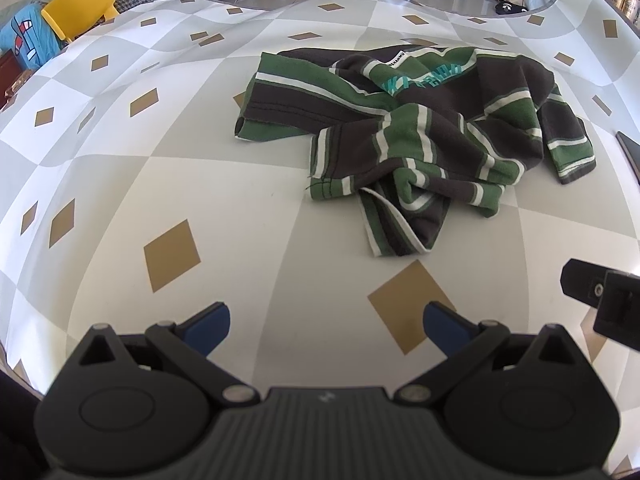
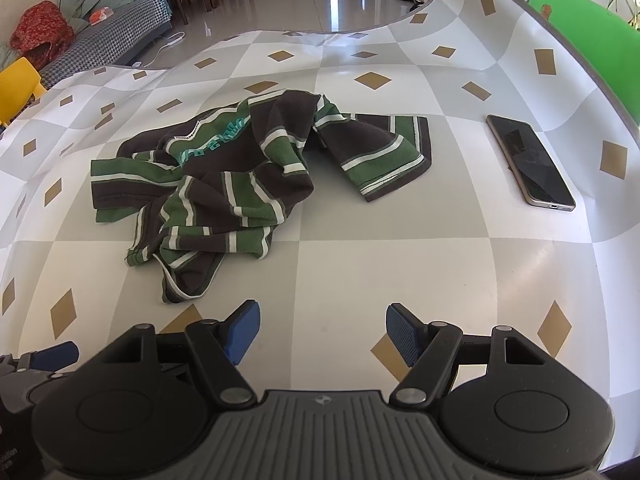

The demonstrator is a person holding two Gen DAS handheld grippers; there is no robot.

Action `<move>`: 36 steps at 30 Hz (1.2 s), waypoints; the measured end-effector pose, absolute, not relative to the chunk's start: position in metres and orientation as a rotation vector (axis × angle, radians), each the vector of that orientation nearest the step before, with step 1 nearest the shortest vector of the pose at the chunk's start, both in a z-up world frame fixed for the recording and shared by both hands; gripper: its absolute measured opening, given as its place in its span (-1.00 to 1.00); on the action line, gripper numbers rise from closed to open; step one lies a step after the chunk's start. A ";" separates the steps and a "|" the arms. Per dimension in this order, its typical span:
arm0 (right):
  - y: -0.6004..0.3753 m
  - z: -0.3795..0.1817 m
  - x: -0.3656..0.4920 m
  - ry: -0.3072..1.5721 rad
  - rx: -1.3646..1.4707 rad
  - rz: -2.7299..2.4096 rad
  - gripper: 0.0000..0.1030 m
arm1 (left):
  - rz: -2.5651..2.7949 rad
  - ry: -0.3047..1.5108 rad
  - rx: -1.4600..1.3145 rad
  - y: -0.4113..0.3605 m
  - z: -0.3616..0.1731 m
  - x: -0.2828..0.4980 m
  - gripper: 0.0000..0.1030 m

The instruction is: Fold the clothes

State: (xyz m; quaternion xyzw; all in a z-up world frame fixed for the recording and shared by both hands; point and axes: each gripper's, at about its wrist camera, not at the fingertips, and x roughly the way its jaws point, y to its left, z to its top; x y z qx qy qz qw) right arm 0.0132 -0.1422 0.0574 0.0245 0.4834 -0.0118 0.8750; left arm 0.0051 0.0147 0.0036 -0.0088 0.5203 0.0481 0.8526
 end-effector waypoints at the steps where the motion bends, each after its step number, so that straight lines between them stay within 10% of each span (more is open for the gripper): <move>1: -0.142 0.058 0.013 1.009 0.052 -0.025 0.34 | 0.101 1.094 -0.018 0.014 0.004 0.005 1.00; 36: -0.149 0.057 0.016 1.018 0.075 -0.041 0.34 | 0.077 1.093 0.006 -0.002 -0.001 0.014 1.00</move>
